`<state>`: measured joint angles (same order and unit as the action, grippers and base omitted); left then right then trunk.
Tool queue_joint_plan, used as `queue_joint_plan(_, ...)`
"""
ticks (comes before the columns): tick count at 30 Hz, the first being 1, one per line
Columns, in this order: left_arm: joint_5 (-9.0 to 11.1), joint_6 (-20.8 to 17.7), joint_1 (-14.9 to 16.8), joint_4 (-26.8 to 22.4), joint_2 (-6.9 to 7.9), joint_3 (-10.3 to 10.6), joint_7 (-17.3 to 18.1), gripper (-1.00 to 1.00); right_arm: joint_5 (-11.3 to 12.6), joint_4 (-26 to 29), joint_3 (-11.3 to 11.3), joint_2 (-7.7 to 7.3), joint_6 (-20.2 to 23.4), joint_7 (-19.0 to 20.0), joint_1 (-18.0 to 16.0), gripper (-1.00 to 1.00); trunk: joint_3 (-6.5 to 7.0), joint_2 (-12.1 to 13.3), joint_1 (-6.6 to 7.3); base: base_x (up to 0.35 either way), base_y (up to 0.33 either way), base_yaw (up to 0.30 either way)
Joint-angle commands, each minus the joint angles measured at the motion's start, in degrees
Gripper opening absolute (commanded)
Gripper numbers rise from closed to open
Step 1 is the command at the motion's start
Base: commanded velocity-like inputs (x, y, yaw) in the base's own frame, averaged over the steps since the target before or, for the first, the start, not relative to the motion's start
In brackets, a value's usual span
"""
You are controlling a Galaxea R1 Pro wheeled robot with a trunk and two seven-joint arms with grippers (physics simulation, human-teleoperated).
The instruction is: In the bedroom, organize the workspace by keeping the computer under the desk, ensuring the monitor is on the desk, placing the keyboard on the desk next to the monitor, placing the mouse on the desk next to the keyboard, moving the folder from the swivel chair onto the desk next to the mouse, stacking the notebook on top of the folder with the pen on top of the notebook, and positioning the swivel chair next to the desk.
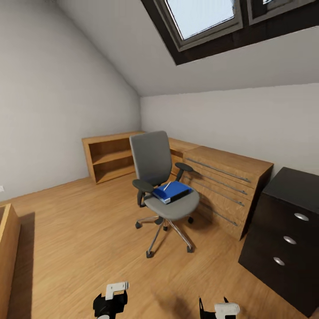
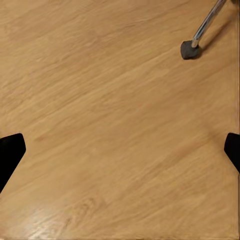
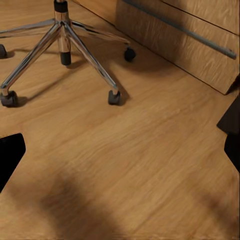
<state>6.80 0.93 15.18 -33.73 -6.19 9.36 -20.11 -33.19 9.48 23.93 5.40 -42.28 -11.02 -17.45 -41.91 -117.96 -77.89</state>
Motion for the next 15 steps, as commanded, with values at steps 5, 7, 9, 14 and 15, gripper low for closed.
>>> queue_joint_plan(5,0.66,0.15,0.02,1.41,0.03,0.35,-0.45,1.00,-0.65,-0.21,0.25,-0.02,-0.29,-0.40,-0.04,1.00,1.04,1.99,1.15,-0.324,0.168,-0.271)
queue_joint_plan(7,0.66,0.17,0.02,1.78,0.00,0.34,-0.45,1.00,-0.65,-0.23,0.24,-0.03,-0.31,-0.41,-0.04,1.00,1.44,2.79,1.59,-0.325,0.171,-0.263)
queue_joint_plan(9,0.68,0.19,0.02,2.10,-0.02,0.29,-0.45,1.00,-0.65,-0.30,0.29,0.01,-0.33,-0.41,-0.04,1.00,1.83,3.60,2.03,-0.325,0.172,-0.158)
queue_joint_plan(14,1.12,0.21,0.02,2.35,-0.04,0.16,-0.45,1.00,-0.65,-0.40,0.35,0.04,-0.36,-0.41,-0.04,1.00,2.75,5.60,3.13,-0.325,0.172,-0.065)
queue_joint_plan(15,1.71,0.24,0.02,2.38,-0.01,0.12,-0.45,1.00,-0.65,-0.41,0.37,0.04,-0.38,-0.41,-0.04,1.00,2.93,6.00,3.34,-0.325,0.174,-0.023)
